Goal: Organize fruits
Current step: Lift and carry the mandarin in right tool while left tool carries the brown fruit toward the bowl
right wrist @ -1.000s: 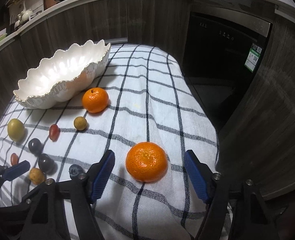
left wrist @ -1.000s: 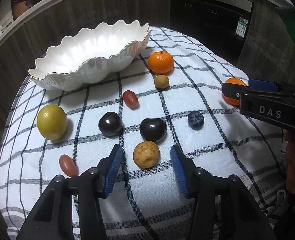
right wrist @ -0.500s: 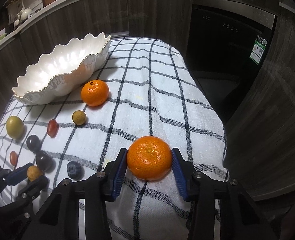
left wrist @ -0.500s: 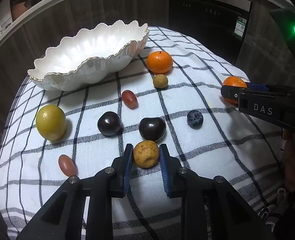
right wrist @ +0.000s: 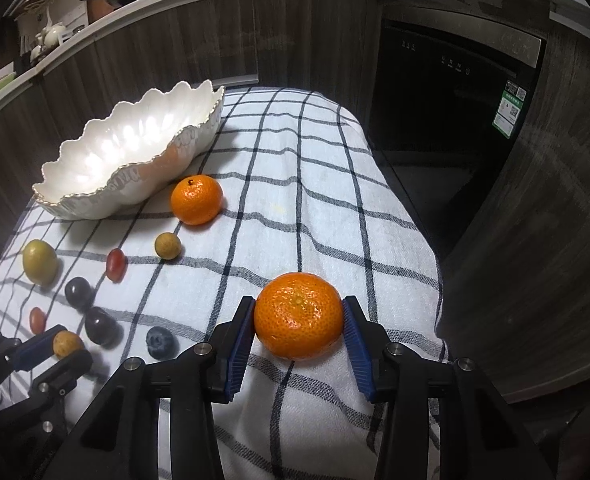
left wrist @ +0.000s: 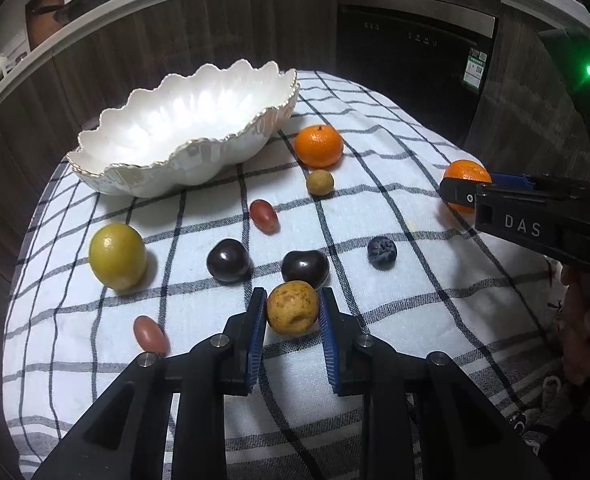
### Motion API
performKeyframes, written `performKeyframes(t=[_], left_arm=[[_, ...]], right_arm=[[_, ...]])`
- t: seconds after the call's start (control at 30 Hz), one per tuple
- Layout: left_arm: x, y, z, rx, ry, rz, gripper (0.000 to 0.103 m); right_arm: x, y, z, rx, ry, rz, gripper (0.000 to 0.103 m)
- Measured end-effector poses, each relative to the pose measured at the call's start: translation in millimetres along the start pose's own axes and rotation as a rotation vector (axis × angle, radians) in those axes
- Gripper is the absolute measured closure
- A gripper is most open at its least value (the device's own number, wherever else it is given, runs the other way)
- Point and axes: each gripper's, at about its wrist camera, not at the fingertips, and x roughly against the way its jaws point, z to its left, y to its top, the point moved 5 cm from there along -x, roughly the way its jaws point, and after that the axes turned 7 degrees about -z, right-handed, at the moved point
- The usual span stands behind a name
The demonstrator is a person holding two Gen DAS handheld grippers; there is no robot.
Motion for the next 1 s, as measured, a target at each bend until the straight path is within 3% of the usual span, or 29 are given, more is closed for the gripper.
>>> performKeyframes(t=[0.6,1.0], left_arm=[[30.9,16.4,20.5,0.035,0.044,-0.081,0.077],[47.3,29.3,52.0,0.089,0.085,-0.082,0.077]], right_arm=[[31.0,15.7,16.3,0.024,0.015,-0.054,0.059],[42.3,37.6,45.1,0.028,0.057,-0.061,0.059]])
